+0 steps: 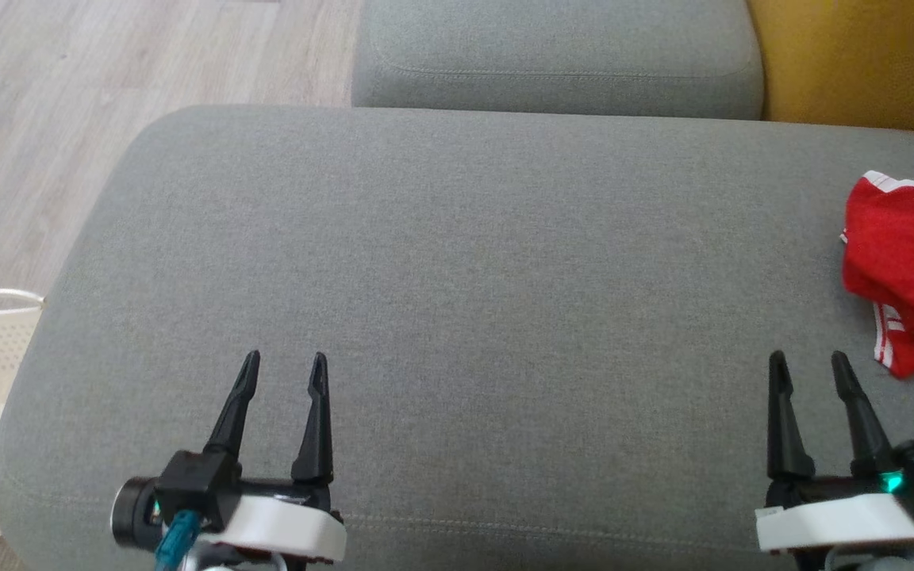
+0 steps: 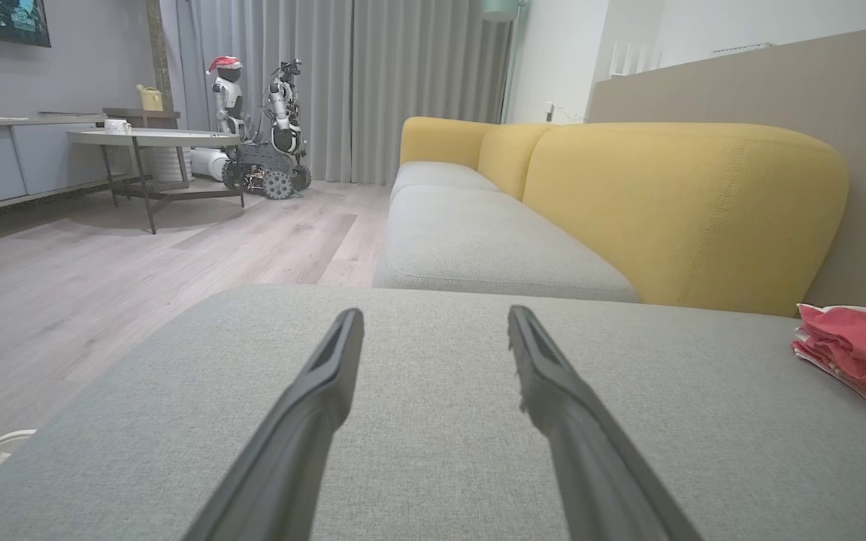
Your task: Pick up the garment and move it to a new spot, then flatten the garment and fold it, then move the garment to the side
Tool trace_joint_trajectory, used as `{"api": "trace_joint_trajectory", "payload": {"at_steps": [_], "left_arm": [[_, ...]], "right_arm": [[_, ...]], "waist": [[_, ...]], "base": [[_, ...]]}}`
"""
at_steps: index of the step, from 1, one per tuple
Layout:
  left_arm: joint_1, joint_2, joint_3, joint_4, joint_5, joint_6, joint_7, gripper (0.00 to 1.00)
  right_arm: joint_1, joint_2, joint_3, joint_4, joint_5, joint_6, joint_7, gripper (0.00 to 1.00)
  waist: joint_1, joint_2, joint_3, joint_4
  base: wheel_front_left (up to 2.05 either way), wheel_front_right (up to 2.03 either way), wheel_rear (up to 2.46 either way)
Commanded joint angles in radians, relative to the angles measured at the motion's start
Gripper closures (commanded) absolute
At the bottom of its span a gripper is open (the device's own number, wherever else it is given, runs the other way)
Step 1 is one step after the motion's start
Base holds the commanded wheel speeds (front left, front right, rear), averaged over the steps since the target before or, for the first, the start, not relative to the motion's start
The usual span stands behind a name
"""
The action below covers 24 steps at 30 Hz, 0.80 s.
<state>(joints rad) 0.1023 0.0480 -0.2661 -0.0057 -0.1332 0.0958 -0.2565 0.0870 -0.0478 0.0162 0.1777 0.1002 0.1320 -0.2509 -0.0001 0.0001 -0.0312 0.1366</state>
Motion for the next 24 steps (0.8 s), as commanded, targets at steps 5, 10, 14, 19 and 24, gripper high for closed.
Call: {"api": "trace_joint_trajectory", "payload": {"at_steps": [5,10,14,19,24], "left_arm": [[-0.029,0.002,0.035,-0.02,0.016,-0.003,-0.005,0.0],[0.001,-0.001,-0.004,0.024,0.024,0.001,0.0,1.0],[0.026,-0.001,-0.009,0.08,0.014,0.0,0.002,1.0],[0.019,0.004,0.001,0.081,-0.052,-0.006,0.012,1.0],[0.009,0.008,0.012,0.09,-0.117,-0.016,0.023,1.0]], "right_arm": [[-0.015,-0.003,0.043,-0.031,0.006,-0.001,-0.011,0.0],[0.001,0.0,0.021,0.007,0.003,0.0,0.001,1.0],[0.016,0.0,0.021,0.062,0.013,0.0,0.004,1.0],[0.009,-0.003,0.019,0.061,0.078,0.0,0.015,1.0],[-0.001,-0.006,0.017,0.062,0.142,0.0,0.027,1.0]], "waist": [[0.0001,-0.0001,-0.005,-0.007],[0.0001,-0.0001,-0.008,-0.01],[0.0001,-0.0001,-0.007,-0.011],[0.0001,-0.0001,-0.006,-0.016],[0.0001,-0.0001,-0.004,-0.021]], "base": [[0.0,0.0,0.0],[0.0,0.0,0.0],[0.0,0.0,0.0],[0.0,0.0,0.0],[0.0,0.0,0.0]]}}
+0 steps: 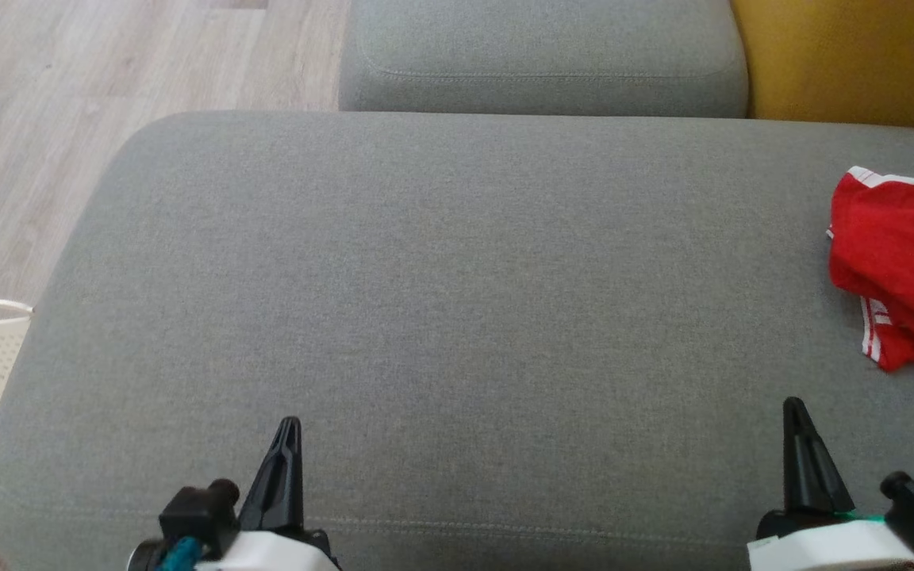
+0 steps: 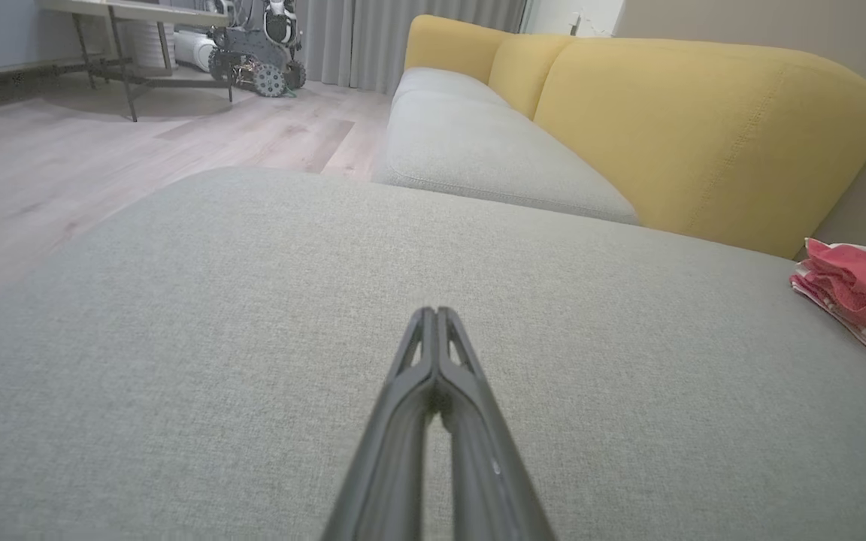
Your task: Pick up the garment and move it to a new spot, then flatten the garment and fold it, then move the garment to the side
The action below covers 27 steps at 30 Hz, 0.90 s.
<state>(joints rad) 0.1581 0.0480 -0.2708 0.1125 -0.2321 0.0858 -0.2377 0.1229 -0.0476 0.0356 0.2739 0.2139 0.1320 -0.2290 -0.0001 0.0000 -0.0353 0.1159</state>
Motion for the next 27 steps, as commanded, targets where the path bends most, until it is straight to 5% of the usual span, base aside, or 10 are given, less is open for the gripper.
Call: {"api": "trace_joint_trajectory", "payload": {"at_steps": [1,27], "left_arm": [[-0.05,0.009,0.019,-0.026,-0.031,-0.008,0.006,1.0],[-0.1,0.024,0.076,0.015,-0.348,-0.056,0.064,1.0]], "right_arm": [[-0.038,-0.007,-0.003,-0.034,0.041,0.0,0.007,1.0],[-0.08,-0.017,-0.02,-0.033,0.353,0.0,0.069,1.0]], "waist": [[0.0001,0.0,0.0,-0.001],[0.0001,0.0,0.009,-0.027]], "base": [[0.0,0.0,0.0],[0.0,0.0,0.0]]}}
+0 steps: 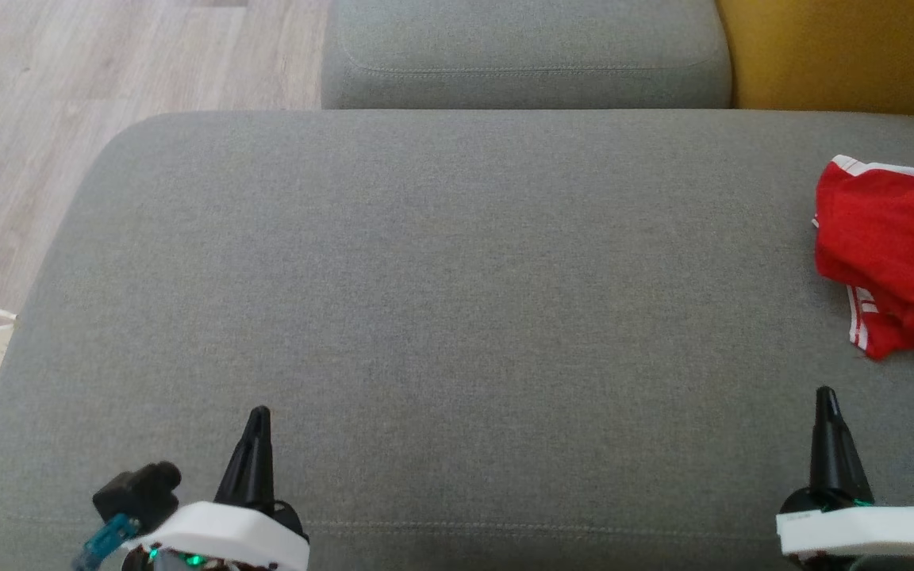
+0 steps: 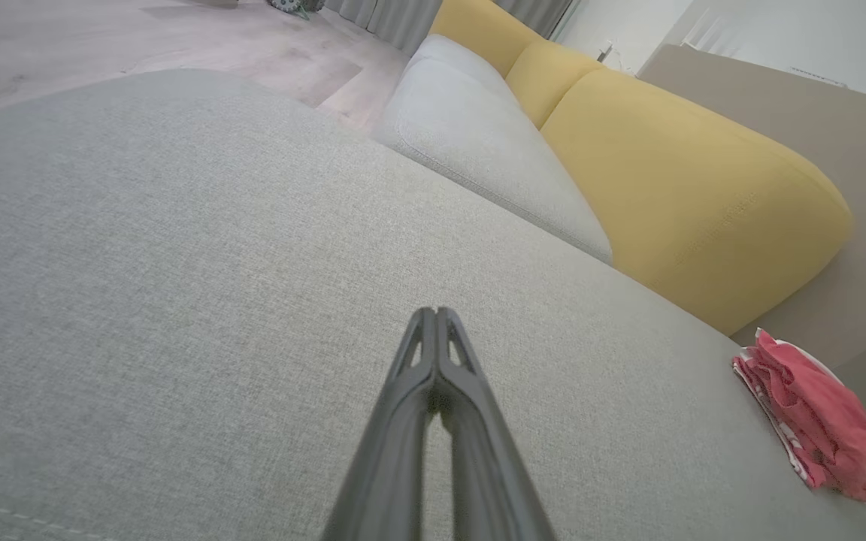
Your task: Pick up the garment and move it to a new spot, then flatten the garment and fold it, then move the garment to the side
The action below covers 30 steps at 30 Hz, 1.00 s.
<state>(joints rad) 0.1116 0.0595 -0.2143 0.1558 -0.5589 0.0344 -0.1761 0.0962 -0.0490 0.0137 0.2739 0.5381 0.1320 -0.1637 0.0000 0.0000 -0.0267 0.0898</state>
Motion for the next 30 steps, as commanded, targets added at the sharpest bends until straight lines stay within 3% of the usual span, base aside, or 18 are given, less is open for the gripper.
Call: {"api": "trace_joint_trajectory", "payload": {"at_steps": [1,30], "left_arm": [[-0.057,0.013,0.025,-0.026,-0.046,-0.009,0.008,1.0],[-0.109,0.021,0.105,0.01,-0.402,-0.061,0.085,1.0]], "right_arm": [[-0.057,-0.016,0.0,-0.033,0.053,0.0,0.009,1.0],[-0.105,-0.021,-0.029,-0.033,0.407,-0.001,0.088,1.0]], "waist": [[0.0,0.0,0.001,-0.003],[0.0,0.0,0.011,-0.032]], "base": [[0.0,0.0,0.0],[0.0,0.0,0.0]]}}
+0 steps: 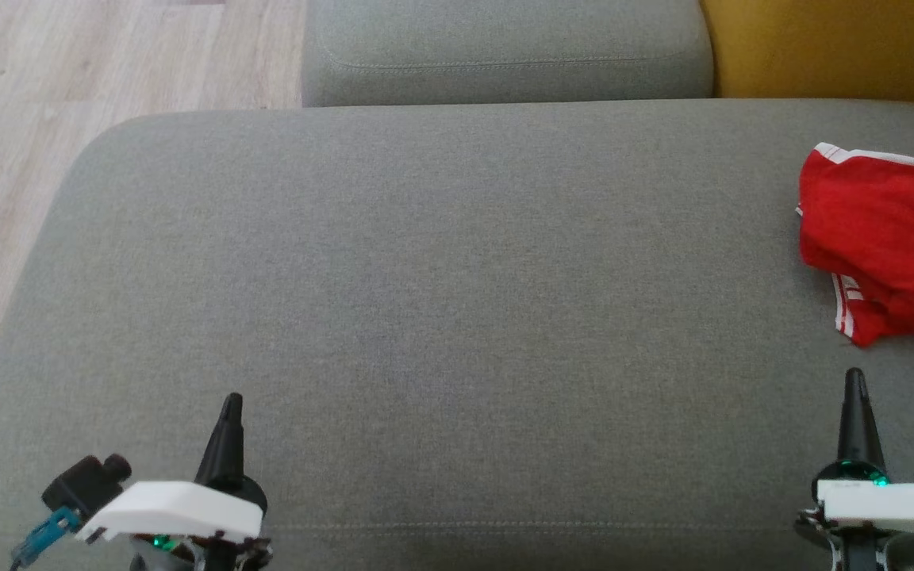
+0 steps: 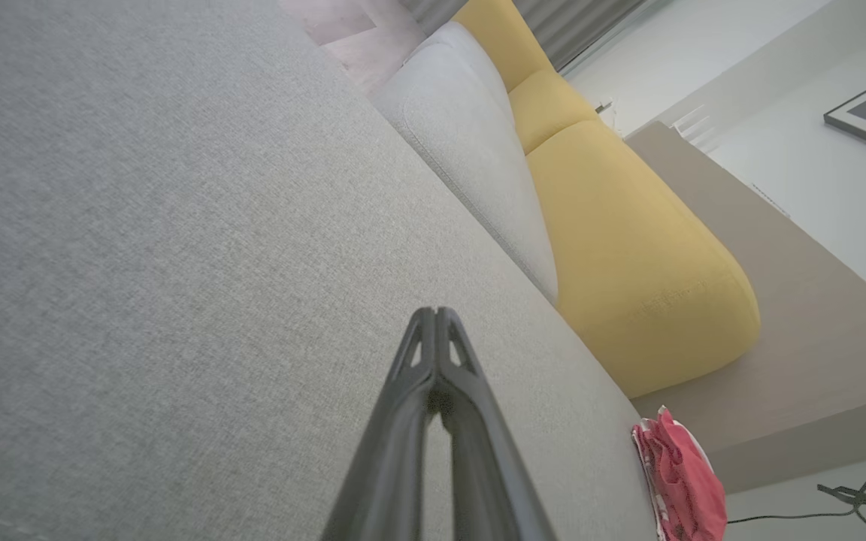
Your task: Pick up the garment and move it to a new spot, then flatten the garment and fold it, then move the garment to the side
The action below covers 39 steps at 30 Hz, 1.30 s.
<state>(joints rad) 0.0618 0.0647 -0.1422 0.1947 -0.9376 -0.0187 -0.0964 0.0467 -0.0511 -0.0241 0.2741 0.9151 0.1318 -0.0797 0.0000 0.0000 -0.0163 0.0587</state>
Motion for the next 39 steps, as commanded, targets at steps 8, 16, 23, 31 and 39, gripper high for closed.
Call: {"api": "trace_joint_trajectory", "payload": {"at_steps": [8,16,23,31,39], "left_arm": [[-0.072,0.017,0.054,-0.019,-0.108,-0.021,0.025,1.0],[-0.087,0.018,0.078,-0.009,-0.205,-0.035,0.048,1.0],[-0.1,0.018,0.1,0.001,-0.289,-0.048,0.069,1.0],[-0.115,0.018,0.125,0.012,-0.384,-0.063,0.092,1.0],[-0.13,0.018,0.15,0.022,-0.48,-0.077,0.116,1.0]], "right_arm": [[-0.067,-0.02,0.001,-0.033,0.115,-0.001,0.024,1.0],[-0.081,-0.02,-0.008,-0.032,0.212,-0.001,0.047,1.0],[-0.093,-0.02,-0.017,-0.032,0.296,-0.001,0.067,1.0],[-0.106,-0.02,-0.027,-0.032,0.392,-0.001,0.09,1.0],[-0.12,-0.02,-0.037,-0.032,0.488,-0.001,0.114,1.0]], "waist": [[0.0,0.0,0.003,-0.008],[0.0,0.0,0.005,-0.016],[0.0,0.0,0.008,-0.023],[0.0,0.0,0.01,-0.031],[0.0,0.0,0.013,-0.039]], "base": [[0.0,0.0,0.0],[0.0,0.0,0.0],[0.0,0.0,0.0],[0.0,0.0,0.0],[0.0,0.0,0.0]]}}
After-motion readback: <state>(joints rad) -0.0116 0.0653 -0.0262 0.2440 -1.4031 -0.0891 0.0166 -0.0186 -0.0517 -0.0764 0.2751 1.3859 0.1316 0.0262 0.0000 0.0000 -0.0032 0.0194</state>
